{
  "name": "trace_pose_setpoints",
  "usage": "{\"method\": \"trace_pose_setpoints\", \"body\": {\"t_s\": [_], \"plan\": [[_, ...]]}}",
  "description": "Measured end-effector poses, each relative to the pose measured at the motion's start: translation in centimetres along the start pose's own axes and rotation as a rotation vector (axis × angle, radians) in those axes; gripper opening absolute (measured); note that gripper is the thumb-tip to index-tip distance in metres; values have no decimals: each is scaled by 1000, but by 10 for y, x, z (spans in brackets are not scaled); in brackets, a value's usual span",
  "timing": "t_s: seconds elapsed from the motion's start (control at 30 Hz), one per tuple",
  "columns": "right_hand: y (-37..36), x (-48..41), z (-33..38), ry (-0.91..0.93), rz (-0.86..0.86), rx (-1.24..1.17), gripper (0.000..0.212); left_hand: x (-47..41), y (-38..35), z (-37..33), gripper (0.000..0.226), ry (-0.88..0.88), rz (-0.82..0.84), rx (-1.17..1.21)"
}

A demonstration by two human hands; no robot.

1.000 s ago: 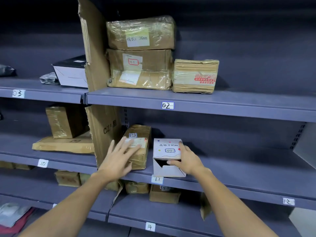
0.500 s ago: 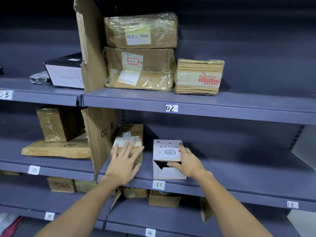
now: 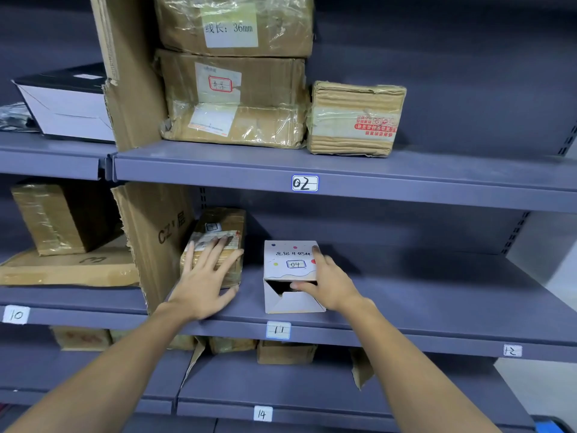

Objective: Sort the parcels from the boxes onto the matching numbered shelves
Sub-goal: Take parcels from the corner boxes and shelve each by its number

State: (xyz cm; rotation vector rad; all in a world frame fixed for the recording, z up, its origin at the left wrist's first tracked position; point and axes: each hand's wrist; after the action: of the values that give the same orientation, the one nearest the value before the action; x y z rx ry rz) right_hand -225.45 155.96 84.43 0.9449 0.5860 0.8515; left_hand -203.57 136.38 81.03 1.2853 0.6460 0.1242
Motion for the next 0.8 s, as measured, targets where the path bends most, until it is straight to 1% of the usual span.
{"method": "trace_pose_setpoints", "body": {"t_s": [0.1, 0.17, 0.27, 0.33, 0.43, 0.57, 0.8], "plan": [[0, 2, 0, -5, -2, -28, 103, 1, 0, 1, 77, 0, 33, 20], [-1, 5, 0, 1, -10, -63, 103, 0, 6, 4, 84, -9, 47, 35], [2, 7, 0, 6, 12, -98, 103, 1, 23, 4, 92, -4, 157, 49], [3, 9, 1, 16, 11, -95, 99, 5, 29, 1, 92, 9, 123, 66], [5, 12, 0, 30, -4, -68, 95, 16, 30, -11, 83, -54, 36, 34], [7, 19, -4, 69, -4, -58, 91, 24, 33, -32, 79, -74, 37, 29], [8, 35, -14, 144, 14, -93, 95, 45, 38, -64, 80, -50, 76, 54]]}}
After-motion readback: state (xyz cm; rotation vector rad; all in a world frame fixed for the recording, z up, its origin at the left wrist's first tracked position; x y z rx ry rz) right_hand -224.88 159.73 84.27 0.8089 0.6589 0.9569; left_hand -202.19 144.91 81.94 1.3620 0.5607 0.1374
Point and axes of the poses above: each hand's wrist, its own x-axis away from the middle knuckle, its own y-axis out of the back of the hand, z = x × y
